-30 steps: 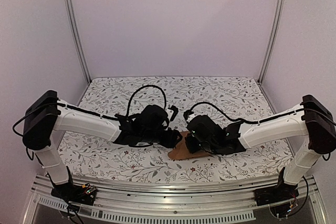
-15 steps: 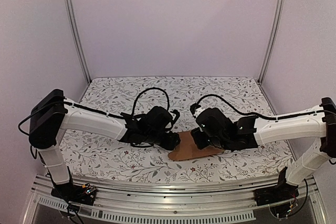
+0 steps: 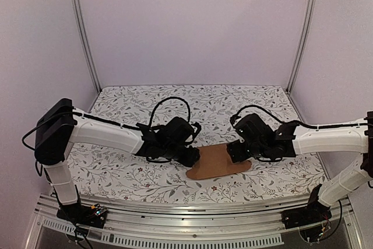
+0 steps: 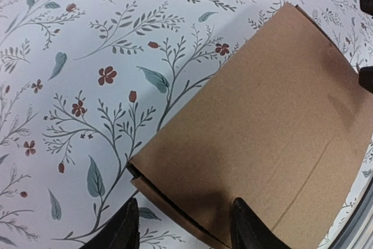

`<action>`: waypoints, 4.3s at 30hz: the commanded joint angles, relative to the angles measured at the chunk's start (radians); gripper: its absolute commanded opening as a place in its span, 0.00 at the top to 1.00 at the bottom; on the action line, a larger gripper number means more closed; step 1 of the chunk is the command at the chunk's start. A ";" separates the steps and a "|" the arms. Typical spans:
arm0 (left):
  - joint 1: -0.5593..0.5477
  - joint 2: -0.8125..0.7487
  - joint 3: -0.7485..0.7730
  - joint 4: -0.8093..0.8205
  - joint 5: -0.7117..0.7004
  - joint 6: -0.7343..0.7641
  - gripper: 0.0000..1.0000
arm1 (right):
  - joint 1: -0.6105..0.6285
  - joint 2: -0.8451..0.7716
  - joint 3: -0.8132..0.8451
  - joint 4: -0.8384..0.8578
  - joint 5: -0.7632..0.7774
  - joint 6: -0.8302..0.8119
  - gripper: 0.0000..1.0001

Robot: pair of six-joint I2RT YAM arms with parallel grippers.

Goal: Fold the paper box

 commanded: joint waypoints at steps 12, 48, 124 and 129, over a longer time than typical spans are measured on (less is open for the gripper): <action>0.006 -0.021 -0.013 -0.084 -0.012 0.066 0.50 | -0.226 -0.076 -0.162 0.147 -0.488 0.084 0.26; 0.051 -0.201 -0.192 -0.034 0.047 0.062 0.49 | -0.258 0.057 -0.318 0.510 -0.683 0.294 0.81; 0.081 -0.508 -0.393 -0.001 0.141 -0.204 0.48 | -0.146 0.079 -0.309 0.487 -0.520 0.348 1.00; 0.081 -0.581 -0.490 0.086 0.171 -0.340 0.44 | -0.144 0.055 -0.327 0.485 -0.500 0.357 1.00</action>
